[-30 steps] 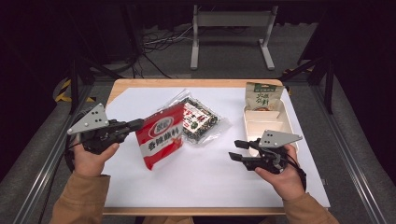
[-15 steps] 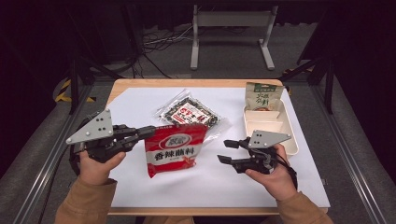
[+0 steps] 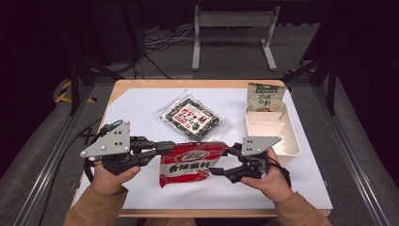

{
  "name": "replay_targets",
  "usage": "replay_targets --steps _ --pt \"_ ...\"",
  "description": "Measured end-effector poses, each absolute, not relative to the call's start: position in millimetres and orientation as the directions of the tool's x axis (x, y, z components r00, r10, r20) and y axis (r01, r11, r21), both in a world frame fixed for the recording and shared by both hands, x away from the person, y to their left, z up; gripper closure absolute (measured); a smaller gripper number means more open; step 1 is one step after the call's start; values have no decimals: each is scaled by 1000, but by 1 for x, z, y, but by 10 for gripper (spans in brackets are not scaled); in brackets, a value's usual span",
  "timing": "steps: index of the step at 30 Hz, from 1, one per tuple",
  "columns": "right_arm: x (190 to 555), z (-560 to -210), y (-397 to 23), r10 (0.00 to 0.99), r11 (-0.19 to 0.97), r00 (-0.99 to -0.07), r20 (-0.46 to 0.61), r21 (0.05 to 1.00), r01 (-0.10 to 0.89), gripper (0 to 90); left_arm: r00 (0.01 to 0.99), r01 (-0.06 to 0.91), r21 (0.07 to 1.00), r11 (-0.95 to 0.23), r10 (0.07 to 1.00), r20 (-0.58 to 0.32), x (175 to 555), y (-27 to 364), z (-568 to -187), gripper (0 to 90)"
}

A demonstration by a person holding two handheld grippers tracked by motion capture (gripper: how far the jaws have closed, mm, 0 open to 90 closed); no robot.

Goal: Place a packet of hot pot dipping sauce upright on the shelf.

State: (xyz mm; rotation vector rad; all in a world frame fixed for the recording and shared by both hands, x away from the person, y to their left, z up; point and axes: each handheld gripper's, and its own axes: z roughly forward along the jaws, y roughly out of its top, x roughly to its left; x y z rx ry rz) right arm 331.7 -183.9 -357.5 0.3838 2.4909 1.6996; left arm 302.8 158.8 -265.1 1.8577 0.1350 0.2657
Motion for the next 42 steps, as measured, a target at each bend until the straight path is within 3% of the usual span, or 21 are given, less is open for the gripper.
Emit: replay_targets --steps 6,10,13,27,31,34,35,42 --pt "338 -367 -177 262 338 -961 88 925 176 511 968 -29 958 -286 231 98 305 156 -268 900" --pt "338 -370 -172 235 365 -964 122 908 204 746 970 -4 959 -282 231 72 310 156 -271 900" --pt "338 -370 -171 195 391 -970 142 896 210 875 969 7 961 -276 240 62 312 157 -273 900" --pt "337 -354 -184 226 416 -966 124 885 210 898 966 61 963 -263 257 9 322 159 -280 874" --pt "337 -351 -186 216 425 -969 121 881 205 898 965 69 959 -274 264 6 322 157 -281 742" --pt "336 -345 -190 222 434 -969 107 879 196 899 959 137 946 -295 279 -52 328 155 -283 455" --pt "336 -345 -190 222 434 -969 107 879 196 899 959 137 946 -295 279 -52 328 155 -283 418" --pt "340 -329 -210 255 439 -964 76 879 186 899 942 150 940 -306 334 -42 336 161 -289 353"
